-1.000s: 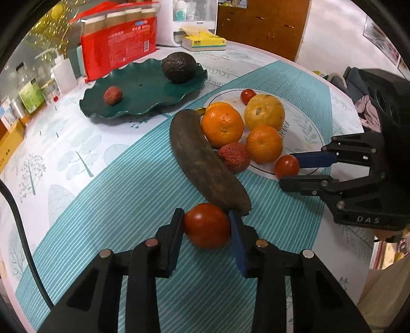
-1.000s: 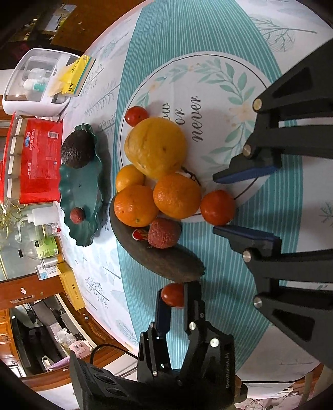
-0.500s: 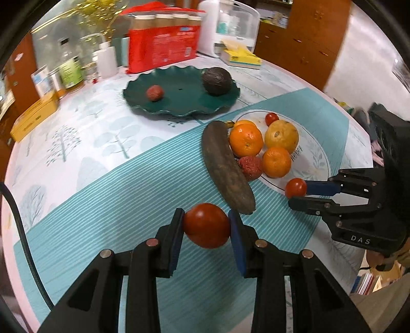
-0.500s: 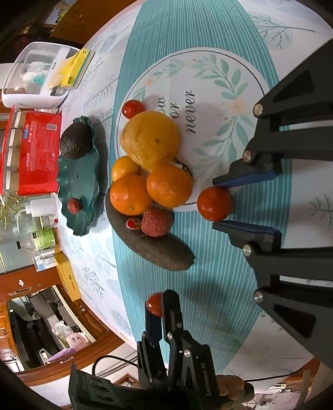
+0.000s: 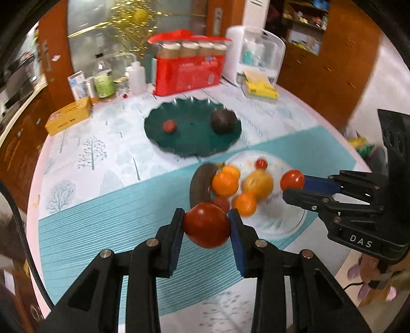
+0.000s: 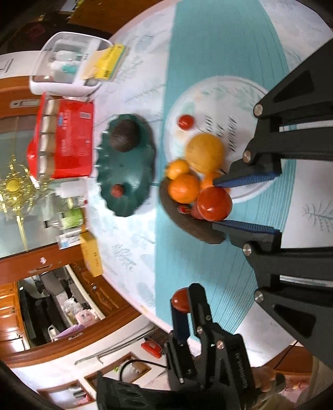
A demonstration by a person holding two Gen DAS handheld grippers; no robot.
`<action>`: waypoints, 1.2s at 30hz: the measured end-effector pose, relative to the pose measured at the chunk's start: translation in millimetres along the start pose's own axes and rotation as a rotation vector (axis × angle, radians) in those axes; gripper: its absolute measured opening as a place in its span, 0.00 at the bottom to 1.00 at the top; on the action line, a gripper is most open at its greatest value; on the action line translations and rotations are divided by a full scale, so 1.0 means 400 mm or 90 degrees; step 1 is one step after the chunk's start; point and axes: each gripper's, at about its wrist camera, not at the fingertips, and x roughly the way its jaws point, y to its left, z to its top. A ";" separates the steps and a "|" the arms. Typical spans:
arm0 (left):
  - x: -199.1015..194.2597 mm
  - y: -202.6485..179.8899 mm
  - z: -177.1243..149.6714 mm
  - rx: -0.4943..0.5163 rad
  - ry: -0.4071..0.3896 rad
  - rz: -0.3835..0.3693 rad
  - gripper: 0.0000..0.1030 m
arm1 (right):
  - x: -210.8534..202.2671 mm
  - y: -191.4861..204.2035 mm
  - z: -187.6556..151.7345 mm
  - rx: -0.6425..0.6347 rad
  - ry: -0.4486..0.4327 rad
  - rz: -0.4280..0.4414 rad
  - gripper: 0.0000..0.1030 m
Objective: Organize fruits
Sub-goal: 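Carry both tomatoes onto the green plate and open both grippers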
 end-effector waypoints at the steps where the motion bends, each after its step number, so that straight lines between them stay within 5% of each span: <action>1: -0.012 -0.011 0.020 -0.015 -0.003 0.009 0.32 | -0.014 -0.009 0.016 -0.006 -0.003 0.000 0.25; 13: -0.123 -0.069 0.283 -0.080 -0.047 0.099 0.32 | -0.149 -0.144 0.313 -0.053 -0.037 0.044 0.25; 21: -0.089 -0.024 0.445 -0.099 -0.040 0.142 0.32 | -0.138 -0.197 0.550 -0.087 -0.061 0.033 0.25; 28: 0.128 0.046 0.525 -0.106 0.011 0.124 0.33 | 0.057 -0.253 0.664 -0.076 -0.025 -0.002 0.25; 36: 0.412 0.159 0.503 -0.152 0.065 0.097 0.33 | 0.389 -0.327 0.627 -0.010 0.085 0.025 0.26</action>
